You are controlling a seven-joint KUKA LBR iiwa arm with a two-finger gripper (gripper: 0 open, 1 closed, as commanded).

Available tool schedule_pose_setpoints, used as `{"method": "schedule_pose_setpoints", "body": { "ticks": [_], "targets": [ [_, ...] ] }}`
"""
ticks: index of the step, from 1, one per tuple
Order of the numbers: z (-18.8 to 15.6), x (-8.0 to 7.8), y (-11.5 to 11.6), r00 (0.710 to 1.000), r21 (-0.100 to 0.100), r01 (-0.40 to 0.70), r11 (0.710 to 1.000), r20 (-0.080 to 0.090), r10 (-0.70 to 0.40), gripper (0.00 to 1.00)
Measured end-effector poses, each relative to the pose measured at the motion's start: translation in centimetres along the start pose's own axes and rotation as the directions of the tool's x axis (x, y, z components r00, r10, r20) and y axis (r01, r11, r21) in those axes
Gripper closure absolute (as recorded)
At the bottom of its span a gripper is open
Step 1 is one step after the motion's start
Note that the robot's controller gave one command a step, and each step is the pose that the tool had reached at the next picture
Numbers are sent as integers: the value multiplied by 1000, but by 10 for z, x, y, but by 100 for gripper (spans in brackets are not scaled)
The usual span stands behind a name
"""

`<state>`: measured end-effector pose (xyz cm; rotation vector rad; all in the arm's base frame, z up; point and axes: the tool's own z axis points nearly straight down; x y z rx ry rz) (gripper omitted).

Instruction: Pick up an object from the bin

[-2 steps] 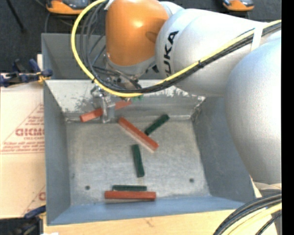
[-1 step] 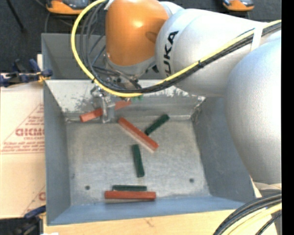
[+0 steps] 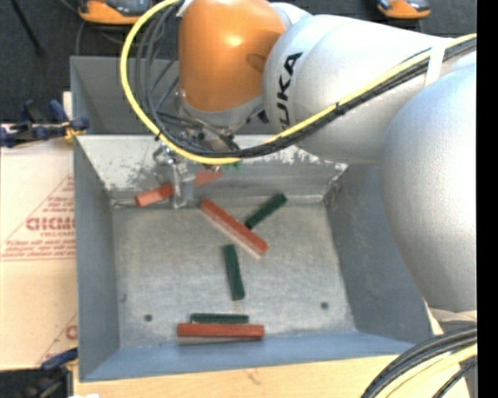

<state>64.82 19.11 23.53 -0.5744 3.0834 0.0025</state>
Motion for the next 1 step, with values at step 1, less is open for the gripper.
{"method": "schedule_pose_setpoints", "body": {
  "ticks": [1],
  "targets": [
    [0, 0, 0, 1000, 0, 0, 1000, 0, 0, 100]
  ]
}}
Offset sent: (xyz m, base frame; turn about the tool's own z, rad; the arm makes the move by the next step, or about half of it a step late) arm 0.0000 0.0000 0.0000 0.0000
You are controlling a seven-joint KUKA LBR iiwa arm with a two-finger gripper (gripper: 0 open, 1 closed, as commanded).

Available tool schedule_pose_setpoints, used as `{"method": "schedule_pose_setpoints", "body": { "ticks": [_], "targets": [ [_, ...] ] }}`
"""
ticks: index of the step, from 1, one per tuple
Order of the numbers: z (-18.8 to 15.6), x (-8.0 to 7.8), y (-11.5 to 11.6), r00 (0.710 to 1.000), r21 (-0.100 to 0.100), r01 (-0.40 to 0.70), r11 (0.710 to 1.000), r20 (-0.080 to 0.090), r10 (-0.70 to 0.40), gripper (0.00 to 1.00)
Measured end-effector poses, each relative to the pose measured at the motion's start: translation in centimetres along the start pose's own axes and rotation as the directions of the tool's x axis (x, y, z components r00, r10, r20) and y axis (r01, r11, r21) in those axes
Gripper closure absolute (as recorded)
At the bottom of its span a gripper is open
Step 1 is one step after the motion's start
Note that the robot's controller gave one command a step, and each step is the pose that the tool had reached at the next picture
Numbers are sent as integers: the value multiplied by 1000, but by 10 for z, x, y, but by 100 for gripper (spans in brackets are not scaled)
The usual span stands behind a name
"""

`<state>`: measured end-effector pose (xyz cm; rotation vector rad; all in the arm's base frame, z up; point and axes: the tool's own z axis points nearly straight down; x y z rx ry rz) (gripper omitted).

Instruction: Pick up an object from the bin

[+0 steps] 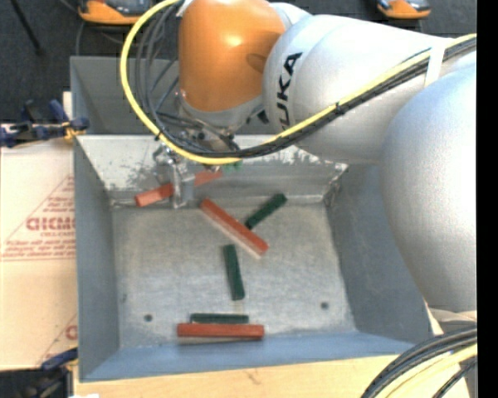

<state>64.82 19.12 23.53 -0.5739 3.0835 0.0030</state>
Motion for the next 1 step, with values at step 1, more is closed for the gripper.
{"method": "schedule_pose_setpoints", "body": {
  "ticks": [1],
  "targets": [
    [0, 0, 0, 1000, 0, 0, 1000, 0, 0, 100]
  ]
}}
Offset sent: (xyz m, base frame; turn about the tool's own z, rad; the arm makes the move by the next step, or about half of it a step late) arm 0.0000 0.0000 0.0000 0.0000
